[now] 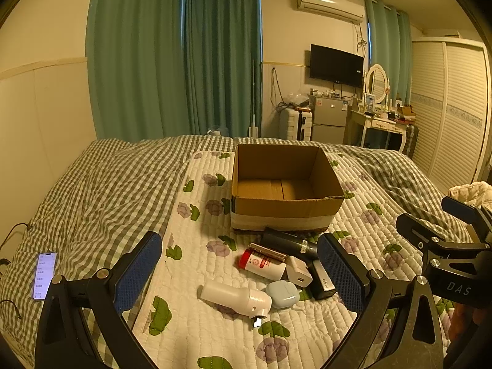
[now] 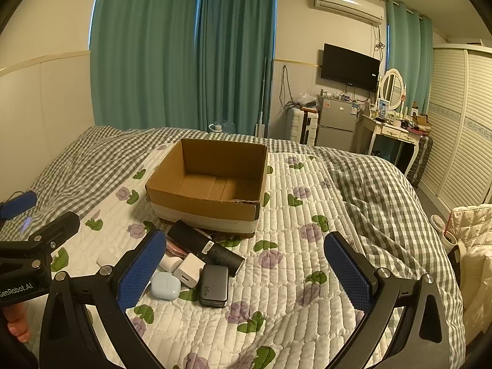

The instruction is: Organize rigid objects

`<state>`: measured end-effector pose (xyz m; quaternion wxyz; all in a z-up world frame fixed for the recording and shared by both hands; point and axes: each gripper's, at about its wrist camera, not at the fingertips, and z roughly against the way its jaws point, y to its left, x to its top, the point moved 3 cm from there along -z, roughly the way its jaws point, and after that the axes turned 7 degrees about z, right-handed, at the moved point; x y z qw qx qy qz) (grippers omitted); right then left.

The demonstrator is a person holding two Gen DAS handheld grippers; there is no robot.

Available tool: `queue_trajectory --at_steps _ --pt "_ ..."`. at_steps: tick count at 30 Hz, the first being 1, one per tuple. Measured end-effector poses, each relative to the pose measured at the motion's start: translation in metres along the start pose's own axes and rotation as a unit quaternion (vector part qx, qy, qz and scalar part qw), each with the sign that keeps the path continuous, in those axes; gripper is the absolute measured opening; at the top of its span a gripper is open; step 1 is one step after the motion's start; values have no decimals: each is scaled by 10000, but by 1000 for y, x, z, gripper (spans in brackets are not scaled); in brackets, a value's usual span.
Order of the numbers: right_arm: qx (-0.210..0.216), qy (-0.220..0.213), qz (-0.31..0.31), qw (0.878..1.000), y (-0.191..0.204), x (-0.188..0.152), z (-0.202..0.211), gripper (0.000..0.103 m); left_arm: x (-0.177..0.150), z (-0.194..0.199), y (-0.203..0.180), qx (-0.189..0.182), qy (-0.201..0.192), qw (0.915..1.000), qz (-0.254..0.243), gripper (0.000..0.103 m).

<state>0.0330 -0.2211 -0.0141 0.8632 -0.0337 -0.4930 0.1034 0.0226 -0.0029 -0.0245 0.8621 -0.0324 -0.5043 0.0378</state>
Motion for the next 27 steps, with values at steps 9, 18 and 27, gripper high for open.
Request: queue_trajectory --at_steps 9,18,27 --pt "-2 7 1 10000 0 1 0 103 0 -1 1 10 14 10000 -3 103" --pt "35 24 38 10000 3 0 0 103 1 -1 1 10 19 10000 -3 103" --pt "44 62 129 9999 4 3 0 103 0 -1 1 19 14 10000 2 103"
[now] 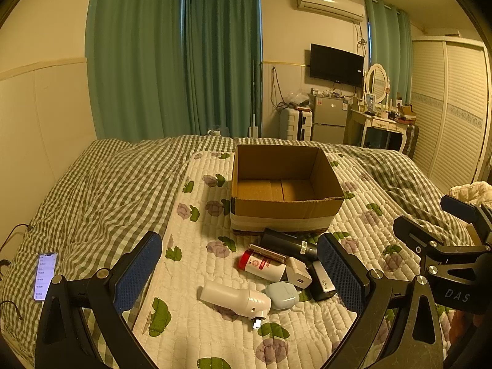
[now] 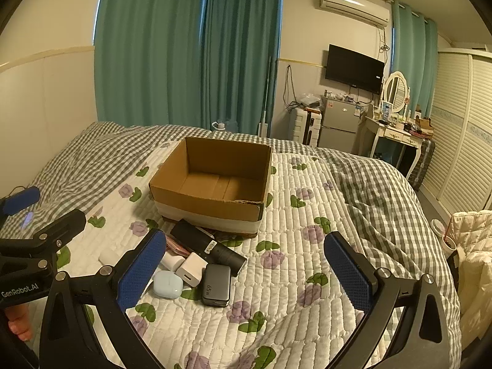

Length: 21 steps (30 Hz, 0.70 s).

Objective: Organize rigid objects
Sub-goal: 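Grasp the black charger with the right gripper while the left grasps the white charger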

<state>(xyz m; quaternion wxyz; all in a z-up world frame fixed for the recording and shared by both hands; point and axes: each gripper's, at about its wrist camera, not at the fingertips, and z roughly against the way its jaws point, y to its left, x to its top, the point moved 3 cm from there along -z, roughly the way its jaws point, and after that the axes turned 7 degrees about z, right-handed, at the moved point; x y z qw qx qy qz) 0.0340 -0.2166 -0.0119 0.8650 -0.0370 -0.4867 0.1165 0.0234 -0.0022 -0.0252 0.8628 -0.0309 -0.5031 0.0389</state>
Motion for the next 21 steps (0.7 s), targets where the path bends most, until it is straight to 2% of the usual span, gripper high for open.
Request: queue_trajectory --at_steps 5,8,10,17,21 --pt "19 182 91 9998 1 0 -11 103 2 -11 1 79 97 9999 32 103" --pt "125 524 53 9985 -2 -7 -35 102 -4 -36 5 210 414 9989 73 103" --pt "222 880 37 9959 -3 -16 -58 95 -14 -53 9 297 665 9973 64 103" --pt "774 2203 81 9723 18 -68 -141 84 -51 -102 18 571 1448 9878 -2 103" --pt "892 2511 2 9638 28 -82 -171 78 -61 -117 18 634 1613 9848 -58 103"
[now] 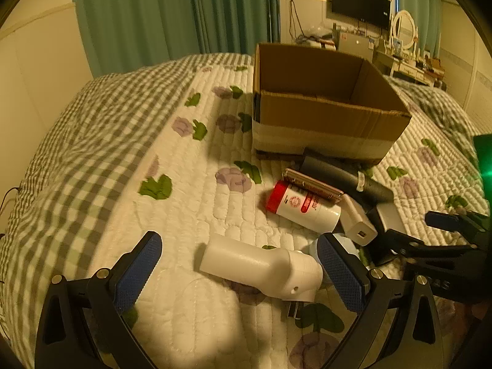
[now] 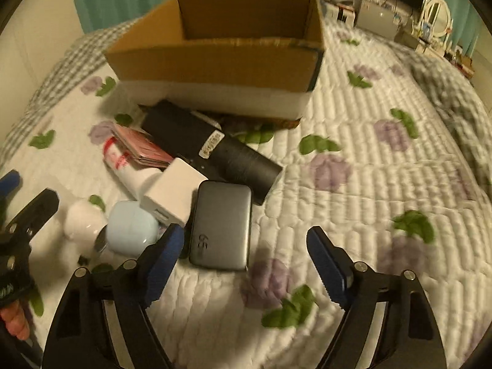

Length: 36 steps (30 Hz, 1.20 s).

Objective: Organize rigid objects
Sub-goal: 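Grasp the black charger with the right gripper while the left grasps the white charger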

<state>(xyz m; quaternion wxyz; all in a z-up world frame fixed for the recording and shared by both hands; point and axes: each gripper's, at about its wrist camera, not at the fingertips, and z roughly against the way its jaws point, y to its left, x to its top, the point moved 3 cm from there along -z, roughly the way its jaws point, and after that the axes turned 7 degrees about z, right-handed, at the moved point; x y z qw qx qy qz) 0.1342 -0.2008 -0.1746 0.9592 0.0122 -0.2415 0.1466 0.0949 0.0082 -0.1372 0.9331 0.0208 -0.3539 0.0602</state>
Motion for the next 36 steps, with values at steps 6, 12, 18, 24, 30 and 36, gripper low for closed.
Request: queue_trajectory --at_steps 6,12,18,24,30,36 --pt "423 97 88 9990 4 -2 -16 43 3 -14 -10 112 181 9997 -94 103" --pt "112 -374 -181 9991 -21 -11 15 41 9 -24 -28 62 273 9995 -150 103" --pt "-176 -698 -479 9963 -62 0 50 41 11 -18 -57 20 63 9988 -488 101" --pt "-37 -777 -664 9948 -77 -2 58 41 19 4 -77 -611 -22 9967 -535 90" --pt "98 -714 -635 9954 -73 -7 49 41 6 -19 -113 -724 96 9917 -1056 89" --pt "207 -605 -813 9946 -80 -10 44 41 -5 -51 -129 -846 479 9877 -1224 60"
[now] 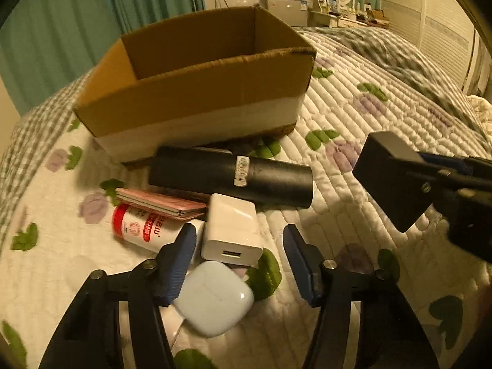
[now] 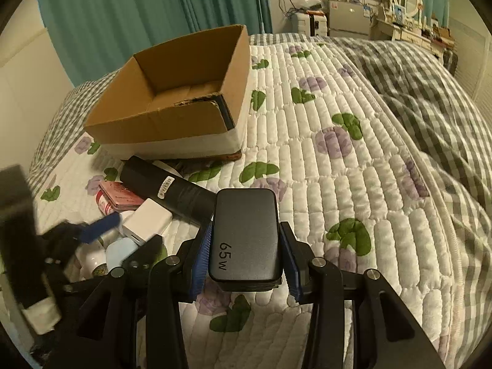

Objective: Organize rigid objects
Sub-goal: 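Grasp the black charger with the right gripper while the left grasps the white charger, then carry both chargers over the cardboard box and open both grippers to drop them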

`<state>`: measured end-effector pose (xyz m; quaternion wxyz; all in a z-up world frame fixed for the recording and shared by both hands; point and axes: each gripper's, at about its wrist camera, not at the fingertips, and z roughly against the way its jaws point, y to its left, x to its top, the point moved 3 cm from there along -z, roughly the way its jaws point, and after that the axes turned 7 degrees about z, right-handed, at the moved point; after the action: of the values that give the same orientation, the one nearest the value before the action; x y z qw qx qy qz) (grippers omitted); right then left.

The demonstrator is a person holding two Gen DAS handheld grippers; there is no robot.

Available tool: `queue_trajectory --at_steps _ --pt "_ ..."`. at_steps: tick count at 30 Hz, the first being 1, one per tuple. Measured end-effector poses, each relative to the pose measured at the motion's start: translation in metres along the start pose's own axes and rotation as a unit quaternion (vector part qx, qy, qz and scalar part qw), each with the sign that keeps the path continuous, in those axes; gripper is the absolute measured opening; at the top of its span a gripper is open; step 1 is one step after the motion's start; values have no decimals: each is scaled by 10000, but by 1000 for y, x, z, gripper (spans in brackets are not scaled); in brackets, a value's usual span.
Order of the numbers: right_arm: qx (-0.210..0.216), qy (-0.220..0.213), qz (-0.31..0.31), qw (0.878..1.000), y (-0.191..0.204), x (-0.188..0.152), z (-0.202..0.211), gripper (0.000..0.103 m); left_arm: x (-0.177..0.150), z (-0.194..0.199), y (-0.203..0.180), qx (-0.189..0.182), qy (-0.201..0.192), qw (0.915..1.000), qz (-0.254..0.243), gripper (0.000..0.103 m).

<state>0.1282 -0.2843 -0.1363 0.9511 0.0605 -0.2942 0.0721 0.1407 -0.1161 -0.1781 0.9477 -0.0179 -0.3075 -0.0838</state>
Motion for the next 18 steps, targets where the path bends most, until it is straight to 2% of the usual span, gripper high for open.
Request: queue_trajectory --at_steps 4,7,14,18 --pt "21 86 -32 10000 -1 0 -5 41 0 -7 -10 47 -168 9993 -330 58" --pt "2 161 -23 9999 0 -1 -9 41 -2 -29 -10 296 41 9983 -494 41" --pt "-110 184 42 9998 1 -1 -12 41 2 -15 -1 -80 77 9998 -145 40" --pt "-189 66 168 9997 7 0 -6 41 4 11 3 -168 -123 9998 -8 40"
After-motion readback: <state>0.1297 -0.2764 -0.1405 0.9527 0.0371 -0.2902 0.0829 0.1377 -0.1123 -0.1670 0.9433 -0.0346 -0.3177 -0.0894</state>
